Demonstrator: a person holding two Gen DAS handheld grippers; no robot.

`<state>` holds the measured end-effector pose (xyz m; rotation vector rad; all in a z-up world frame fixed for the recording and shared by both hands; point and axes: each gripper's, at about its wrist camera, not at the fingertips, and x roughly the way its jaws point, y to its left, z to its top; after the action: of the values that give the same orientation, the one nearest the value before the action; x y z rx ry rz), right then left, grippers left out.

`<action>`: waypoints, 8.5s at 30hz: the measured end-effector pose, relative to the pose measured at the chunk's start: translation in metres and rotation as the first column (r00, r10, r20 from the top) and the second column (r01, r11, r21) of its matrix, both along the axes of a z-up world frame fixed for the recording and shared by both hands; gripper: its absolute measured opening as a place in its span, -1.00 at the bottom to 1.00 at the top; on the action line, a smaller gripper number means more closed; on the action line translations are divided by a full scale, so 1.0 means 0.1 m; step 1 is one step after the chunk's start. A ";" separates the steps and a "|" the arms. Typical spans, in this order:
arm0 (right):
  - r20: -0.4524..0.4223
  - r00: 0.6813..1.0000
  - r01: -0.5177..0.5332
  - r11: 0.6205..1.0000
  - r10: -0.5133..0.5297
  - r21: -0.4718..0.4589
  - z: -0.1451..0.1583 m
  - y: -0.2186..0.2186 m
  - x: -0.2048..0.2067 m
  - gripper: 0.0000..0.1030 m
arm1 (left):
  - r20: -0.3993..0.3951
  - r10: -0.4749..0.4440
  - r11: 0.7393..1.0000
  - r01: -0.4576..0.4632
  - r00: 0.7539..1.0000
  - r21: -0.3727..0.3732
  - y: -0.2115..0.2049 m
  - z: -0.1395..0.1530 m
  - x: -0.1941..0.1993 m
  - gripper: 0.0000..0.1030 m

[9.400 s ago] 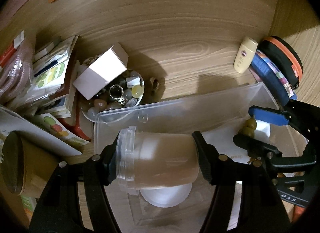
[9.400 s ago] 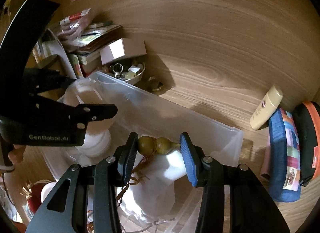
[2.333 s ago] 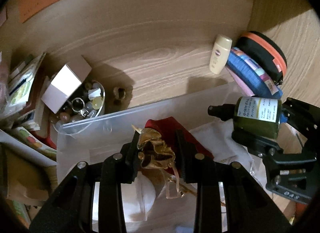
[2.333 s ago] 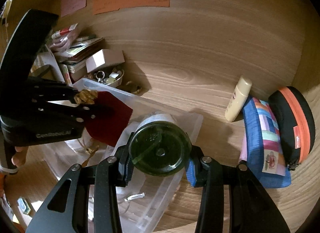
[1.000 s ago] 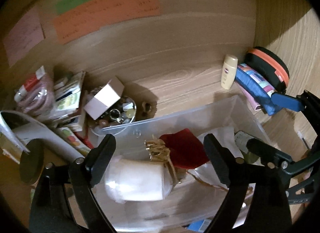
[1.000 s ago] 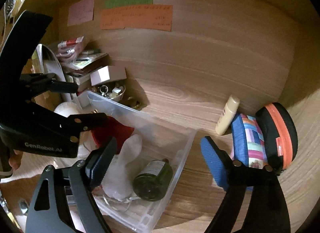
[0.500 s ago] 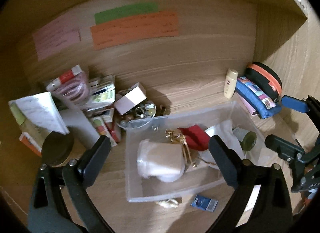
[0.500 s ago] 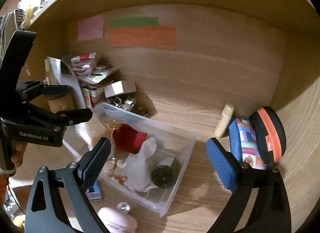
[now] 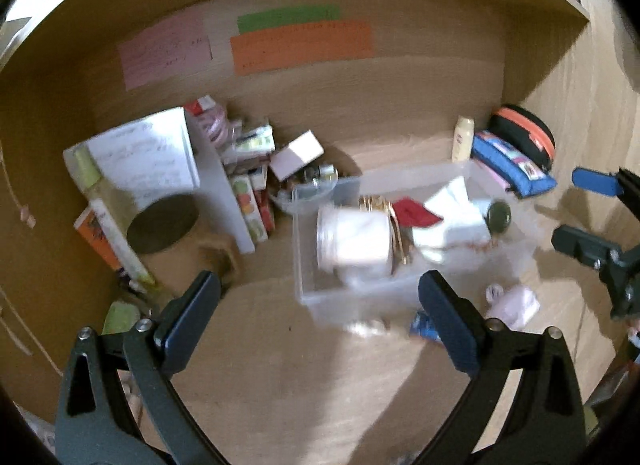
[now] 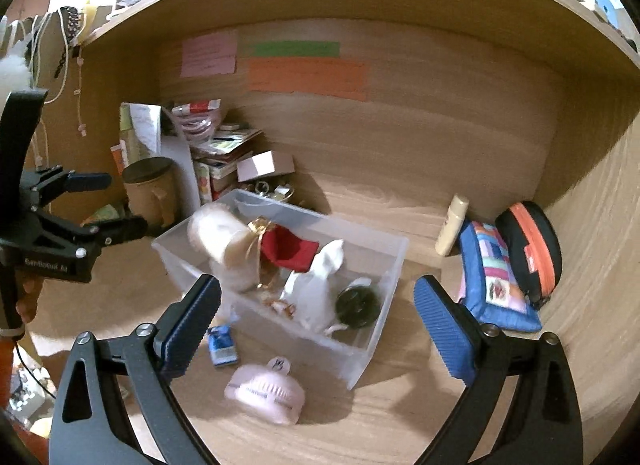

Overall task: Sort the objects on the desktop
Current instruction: 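Withdraw both grippers from the bin toward the items on the desk, then grasp the green-and-white square packet with the left gripper while the right grasps the pink HYNTOOR device, then lift and carry the packet with the left gripper while the right carries the pink device over the bin, then open both grippers to drop the packet and pink device into the bin, then withdraw both grippers toward the blue Max pack and white shell on the desk, then grasp the blue Max pack with the right gripper while the left grasps the white shell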

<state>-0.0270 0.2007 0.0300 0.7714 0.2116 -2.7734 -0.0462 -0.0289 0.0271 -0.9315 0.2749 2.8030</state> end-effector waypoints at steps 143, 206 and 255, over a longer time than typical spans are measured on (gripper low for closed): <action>0.150 0.988 0.045 0.998 -0.038 -0.044 -0.31 0.32 -1.27 0.16 | 0.155 -0.204 0.964 0.171 0.967 0.202 0.90 -0.18 -1.36 -0.36; -0.097 0.991 0.102 0.991 -0.094 0.083 -0.03 0.17 -0.63 0.99 | -0.008 -0.049 0.994 0.049 0.999 0.098 0.62 0.08 -0.91 0.95; 0.368 0.888 -0.317 0.947 0.275 0.055 -1.10 -0.91 -0.57 -0.52 | 0.228 0.000 0.995 -0.023 0.974 0.102 0.03 -0.96 -0.36 0.80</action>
<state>-0.0842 0.1092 -0.0802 1.1492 0.3841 -2.3020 -0.0821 -0.0259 -0.0688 -1.2181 0.0908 2.6579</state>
